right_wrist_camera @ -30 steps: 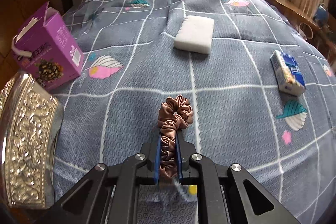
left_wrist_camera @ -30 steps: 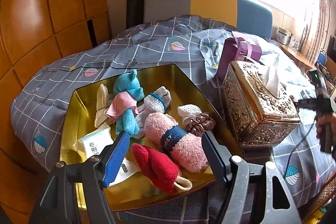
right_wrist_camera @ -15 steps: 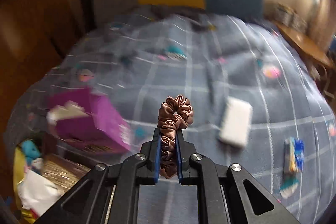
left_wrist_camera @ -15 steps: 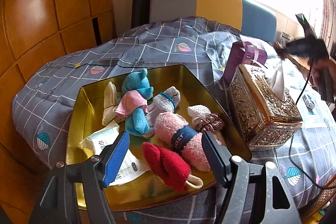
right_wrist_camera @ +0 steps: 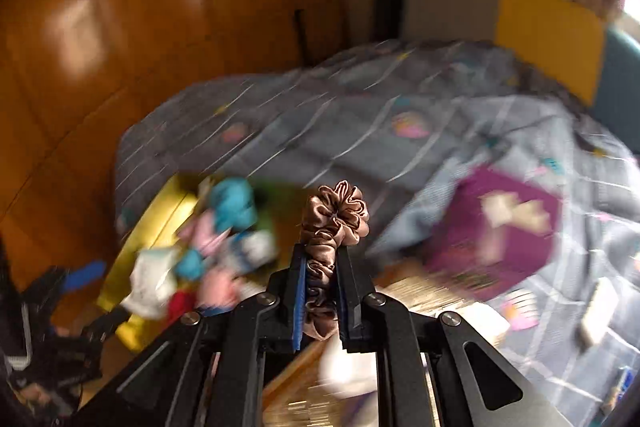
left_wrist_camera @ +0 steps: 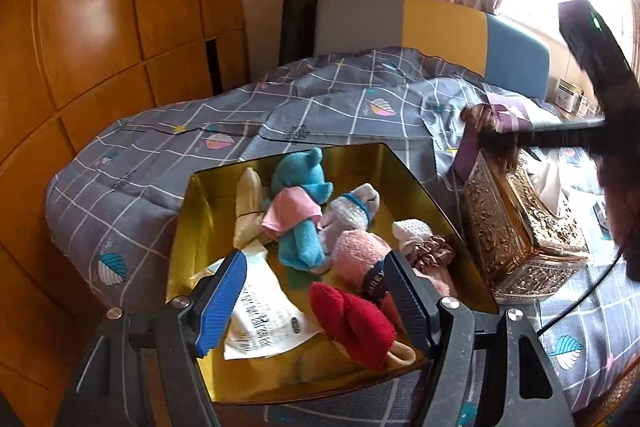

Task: Organize soft objects
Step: 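Carry the brown scrunchie with the right gripper over the gold tray, then open the right gripper to drop the brown scrunchie into the tray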

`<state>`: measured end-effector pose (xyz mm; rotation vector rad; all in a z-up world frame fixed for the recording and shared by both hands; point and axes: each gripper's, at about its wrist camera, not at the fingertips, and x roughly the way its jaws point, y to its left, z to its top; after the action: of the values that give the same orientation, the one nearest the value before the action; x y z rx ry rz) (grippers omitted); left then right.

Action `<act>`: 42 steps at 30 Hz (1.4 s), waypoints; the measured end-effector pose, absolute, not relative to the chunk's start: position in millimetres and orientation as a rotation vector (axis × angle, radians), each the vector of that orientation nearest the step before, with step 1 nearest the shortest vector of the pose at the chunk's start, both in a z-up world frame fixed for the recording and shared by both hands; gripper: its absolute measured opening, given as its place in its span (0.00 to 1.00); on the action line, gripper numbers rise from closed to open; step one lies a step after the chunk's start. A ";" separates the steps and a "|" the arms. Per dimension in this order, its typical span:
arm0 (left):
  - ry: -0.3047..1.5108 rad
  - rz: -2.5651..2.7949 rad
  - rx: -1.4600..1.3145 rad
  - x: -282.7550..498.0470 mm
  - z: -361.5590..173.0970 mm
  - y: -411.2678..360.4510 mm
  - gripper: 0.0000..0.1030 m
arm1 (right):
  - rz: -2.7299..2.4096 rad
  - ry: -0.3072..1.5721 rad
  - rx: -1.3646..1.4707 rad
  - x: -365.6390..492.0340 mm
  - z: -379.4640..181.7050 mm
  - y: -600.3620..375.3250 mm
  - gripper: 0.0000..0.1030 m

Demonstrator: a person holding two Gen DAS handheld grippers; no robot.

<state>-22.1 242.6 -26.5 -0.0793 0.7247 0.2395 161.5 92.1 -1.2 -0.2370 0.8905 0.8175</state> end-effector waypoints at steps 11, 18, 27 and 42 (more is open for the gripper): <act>0.719 0.266 -0.082 -26.6 -25.5 252.6 0.70 | 1.023 0.939 -0.393 97.8 -57.6 148.7 0.13; 0.726 0.269 -0.085 -28.8 -28.2 253.9 0.70 | 0.907 0.955 -0.364 109.9 -76.4 166.7 0.17; 0.720 0.272 -0.081 -29.8 -26.9 253.9 0.70 | 0.863 0.907 -0.341 109.3 -67.2 159.1 0.42; 0.710 0.261 -0.032 -28.3 -19.0 239.0 0.70 | 0.699 0.683 -0.201 96.7 -1.2 66.4 0.55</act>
<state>-28.3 239.0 -19.0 -0.0325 0.7104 0.2612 96.7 66.4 -1.2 -0.2008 0.6826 0.6989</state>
